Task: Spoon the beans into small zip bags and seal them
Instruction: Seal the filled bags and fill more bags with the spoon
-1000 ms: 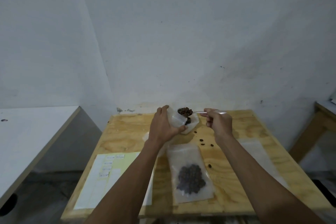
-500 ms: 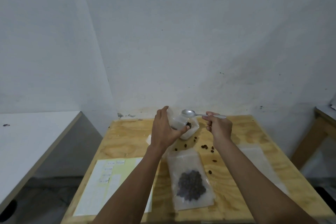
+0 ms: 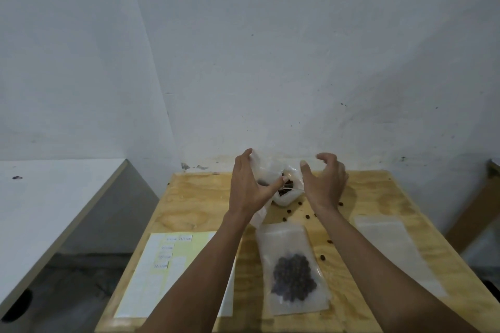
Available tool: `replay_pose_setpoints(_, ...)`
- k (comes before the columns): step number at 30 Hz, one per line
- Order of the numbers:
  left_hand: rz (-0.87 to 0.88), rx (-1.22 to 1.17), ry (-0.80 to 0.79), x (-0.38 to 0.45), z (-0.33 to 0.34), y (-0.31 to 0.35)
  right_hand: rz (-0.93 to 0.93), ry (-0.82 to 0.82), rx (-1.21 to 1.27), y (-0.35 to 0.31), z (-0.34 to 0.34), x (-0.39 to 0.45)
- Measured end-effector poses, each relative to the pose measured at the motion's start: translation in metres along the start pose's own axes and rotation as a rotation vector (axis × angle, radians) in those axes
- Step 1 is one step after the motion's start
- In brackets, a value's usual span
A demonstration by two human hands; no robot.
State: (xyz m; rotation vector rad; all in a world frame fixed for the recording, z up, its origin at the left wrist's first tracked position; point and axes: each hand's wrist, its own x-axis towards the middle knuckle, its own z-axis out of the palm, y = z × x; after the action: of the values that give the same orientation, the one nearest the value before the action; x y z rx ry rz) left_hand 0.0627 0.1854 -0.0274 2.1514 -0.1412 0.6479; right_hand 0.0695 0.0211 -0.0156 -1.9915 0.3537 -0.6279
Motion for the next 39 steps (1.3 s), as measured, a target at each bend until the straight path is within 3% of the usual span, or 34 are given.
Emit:
replay_pose_setpoints(1,-0.005,0.0,0.0,0.0,0.0,0.001,-0.083,-0.089,0.116,-0.009,-0.006,0.0)
replay_pose_setpoints(4,-0.02,-0.011,0.0,0.002,-0.001,0.009,-0.081,-0.496,0.301,-0.033,-0.018,0.002)
replay_pose_setpoints(6,-0.05,-0.017,-0.008,0.003,-0.003,0.017,-0.067,-0.581,0.326,-0.043,-0.02,0.002)
replay_pose_setpoints(9,-0.098,-0.086,-0.016,0.004,-0.012,0.027,-0.075,-0.483,0.305,-0.051,-0.021,0.001)
replay_pose_setpoints(14,-0.016,-0.377,0.103,0.004,-0.036,0.04,-0.127,-0.301,0.296,-0.059,-0.032,-0.003)
replay_pose_setpoints(24,-0.086,-0.622,-0.029,0.008,-0.062,0.064,-0.156,-0.443,0.412,-0.083,-0.041,-0.016)
replay_pose_setpoints(39,-0.261,-0.788,0.003,0.0,-0.067,0.064,-0.032,-0.456,0.482,-0.085,-0.045,-0.024)
